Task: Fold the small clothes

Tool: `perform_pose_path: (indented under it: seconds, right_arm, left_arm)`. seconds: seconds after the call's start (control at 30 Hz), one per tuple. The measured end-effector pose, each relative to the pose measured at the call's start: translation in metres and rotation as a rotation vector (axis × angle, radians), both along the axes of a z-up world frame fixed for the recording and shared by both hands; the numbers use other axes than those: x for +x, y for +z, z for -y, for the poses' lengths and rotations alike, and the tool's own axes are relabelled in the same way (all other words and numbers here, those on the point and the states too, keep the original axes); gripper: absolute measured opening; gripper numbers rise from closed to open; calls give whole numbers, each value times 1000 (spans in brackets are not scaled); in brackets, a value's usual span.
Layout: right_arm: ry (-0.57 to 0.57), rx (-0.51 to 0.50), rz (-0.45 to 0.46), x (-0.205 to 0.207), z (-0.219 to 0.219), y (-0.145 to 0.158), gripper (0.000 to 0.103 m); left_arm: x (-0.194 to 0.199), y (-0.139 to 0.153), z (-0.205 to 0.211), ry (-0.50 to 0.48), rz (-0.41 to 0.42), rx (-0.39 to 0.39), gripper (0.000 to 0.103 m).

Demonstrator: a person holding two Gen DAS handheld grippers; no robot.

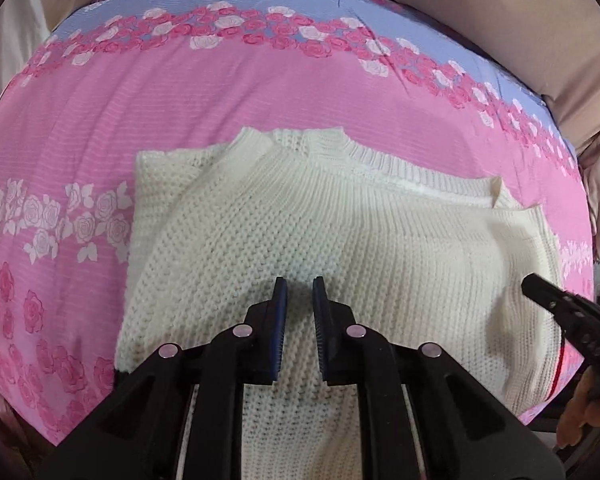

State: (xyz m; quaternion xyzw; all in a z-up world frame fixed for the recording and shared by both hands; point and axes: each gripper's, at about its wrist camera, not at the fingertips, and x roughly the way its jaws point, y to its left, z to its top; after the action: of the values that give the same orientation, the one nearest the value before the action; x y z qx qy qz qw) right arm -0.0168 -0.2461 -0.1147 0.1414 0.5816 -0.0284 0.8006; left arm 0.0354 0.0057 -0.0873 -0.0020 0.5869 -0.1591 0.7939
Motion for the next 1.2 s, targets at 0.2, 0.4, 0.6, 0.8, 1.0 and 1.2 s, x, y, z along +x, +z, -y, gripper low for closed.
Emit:
perform_pose_path:
  seconds: [0.2,0.4,0.6,0.8,1.0,1.2]
  right_arm:
    - [74,23,50,7,-24,13,3]
    - [64,30,32,11,-40,4,2]
    - [128,21,90,19,-68,28,2]
    - [153,21,13,25,-87,1,2]
    - [176,-5,-14,28,-94,-14,1]
    - [187,10,-11,28,-93,-17,0]
  left_arm:
    - [-1,6,-8,44,-18,-16,13]
    - [-11,20,-22,65,21,-4,13]
    - [-16,27,-51,138,42,35,32]
    - [-17,9,-110,331,-28,-84,63]
    - [-20,-31,-135,468,-134,-296,56]
    - [-19,16,-98,296,-84,-319,19]
